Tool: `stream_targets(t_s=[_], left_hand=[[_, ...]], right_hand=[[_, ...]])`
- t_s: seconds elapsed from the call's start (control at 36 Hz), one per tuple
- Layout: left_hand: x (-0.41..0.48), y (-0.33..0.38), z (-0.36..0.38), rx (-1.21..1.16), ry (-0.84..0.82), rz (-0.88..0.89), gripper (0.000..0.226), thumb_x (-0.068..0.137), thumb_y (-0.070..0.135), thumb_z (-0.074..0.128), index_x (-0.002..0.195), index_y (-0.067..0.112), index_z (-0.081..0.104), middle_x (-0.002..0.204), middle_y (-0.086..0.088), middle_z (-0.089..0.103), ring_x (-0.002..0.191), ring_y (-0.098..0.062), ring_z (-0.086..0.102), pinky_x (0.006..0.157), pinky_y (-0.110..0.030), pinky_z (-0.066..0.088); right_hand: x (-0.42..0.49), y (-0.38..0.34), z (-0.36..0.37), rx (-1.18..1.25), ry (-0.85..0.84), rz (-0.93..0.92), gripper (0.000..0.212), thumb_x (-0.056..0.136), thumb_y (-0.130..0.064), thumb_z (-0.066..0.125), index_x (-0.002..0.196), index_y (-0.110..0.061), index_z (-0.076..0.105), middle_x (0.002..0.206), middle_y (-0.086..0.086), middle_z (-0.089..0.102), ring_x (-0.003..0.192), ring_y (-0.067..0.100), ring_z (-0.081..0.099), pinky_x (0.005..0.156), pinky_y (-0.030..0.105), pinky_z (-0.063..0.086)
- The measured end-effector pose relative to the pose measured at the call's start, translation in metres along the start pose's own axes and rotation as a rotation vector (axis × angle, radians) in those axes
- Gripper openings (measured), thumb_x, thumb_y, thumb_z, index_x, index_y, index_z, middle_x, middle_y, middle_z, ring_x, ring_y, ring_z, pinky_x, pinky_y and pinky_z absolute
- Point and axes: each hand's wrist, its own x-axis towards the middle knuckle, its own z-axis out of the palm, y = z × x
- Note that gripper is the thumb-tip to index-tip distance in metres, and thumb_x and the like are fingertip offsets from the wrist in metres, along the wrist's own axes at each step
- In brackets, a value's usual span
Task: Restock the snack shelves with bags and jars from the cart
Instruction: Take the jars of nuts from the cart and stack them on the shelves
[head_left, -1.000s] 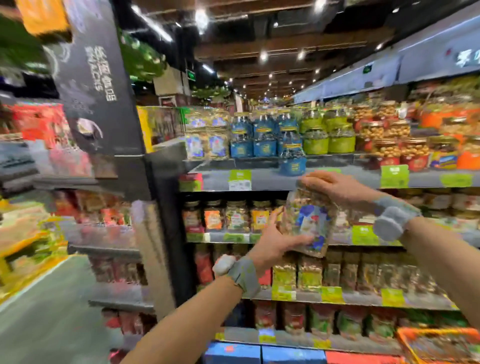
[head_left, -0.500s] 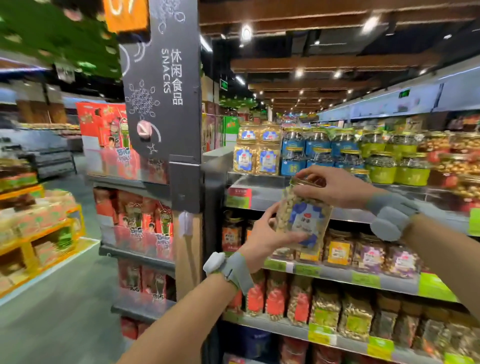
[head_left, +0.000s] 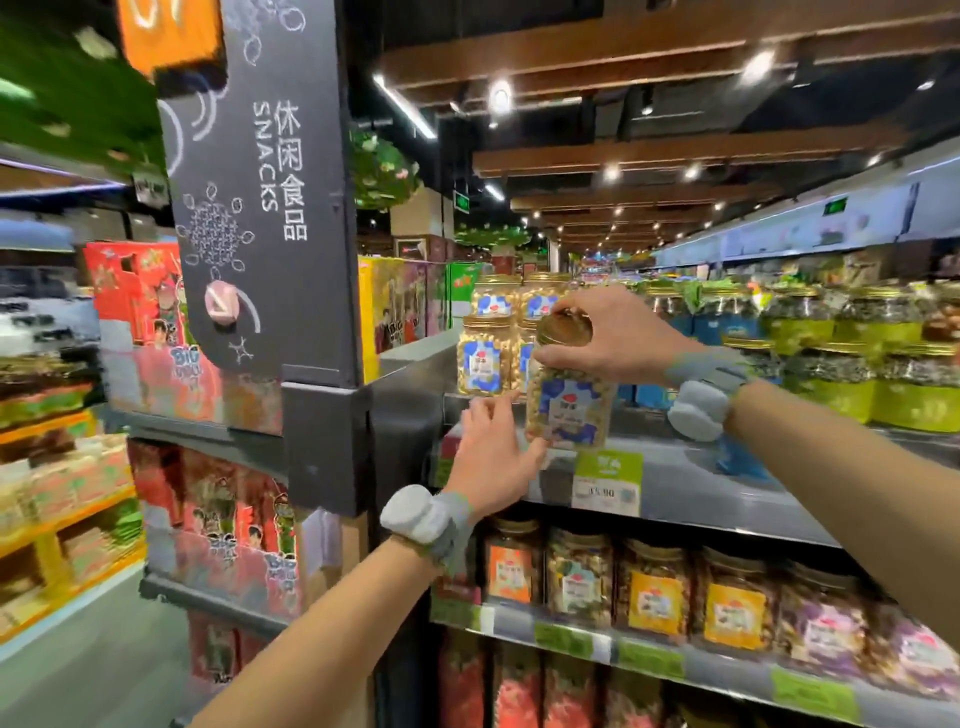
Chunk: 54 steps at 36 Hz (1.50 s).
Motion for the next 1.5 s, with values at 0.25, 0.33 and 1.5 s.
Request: stream_targets(t_s=[0.25, 0.33, 1.5], left_hand=[[0.031, -0.032, 0.011, 0.27, -0.224, -0.11, 0.048, 0.095, 0.043, 0.054, 0.135, 0.017, 0.051, 0.138, -0.01, 0.05, 0.131, -0.029, 0.045, 0.105, -0.04, 0.038], [0.035, -0.042, 0.014, 0.231, -0.225, -0.116, 0.05, 0.094, 0.041, 0.055, 0.136, 0.015, 0.047, 0.135, -0.009, 0.057, 0.128, -0.029, 0.051, 0.102, -0.039, 0.043], [0.09, -0.061, 0.008, -0.108, -0.373, -0.044, 0.052, 0.094, 0.028, 0.07, 0.135, 0.009, 0.046, 0.137, -0.006, 0.061, 0.123, -0.023, 0.058, 0.102, -0.032, 0.043]], right_hand=[[0.041, 0.016, 0.052, -0.03, -0.065, 0.072, 0.077, 0.076, -0.077, 0.061, 0.129, -0.02, 0.057, 0.118, 0.003, 0.06, 0.114, 0.023, 0.046, 0.089, 0.038, 0.046], [0.045, 0.019, 0.071, -0.052, -0.121, 0.116, 0.077, 0.078, -0.075, 0.061, 0.131, -0.02, 0.056, 0.123, 0.004, 0.06, 0.115, 0.023, 0.045, 0.09, 0.037, 0.044], [-0.015, 0.016, 0.134, -0.006, -0.337, 0.559, 0.071, 0.076, -0.064, 0.073, 0.122, -0.016, 0.047, 0.119, 0.007, 0.062, 0.099, 0.025, 0.061, 0.082, 0.04, 0.054]])
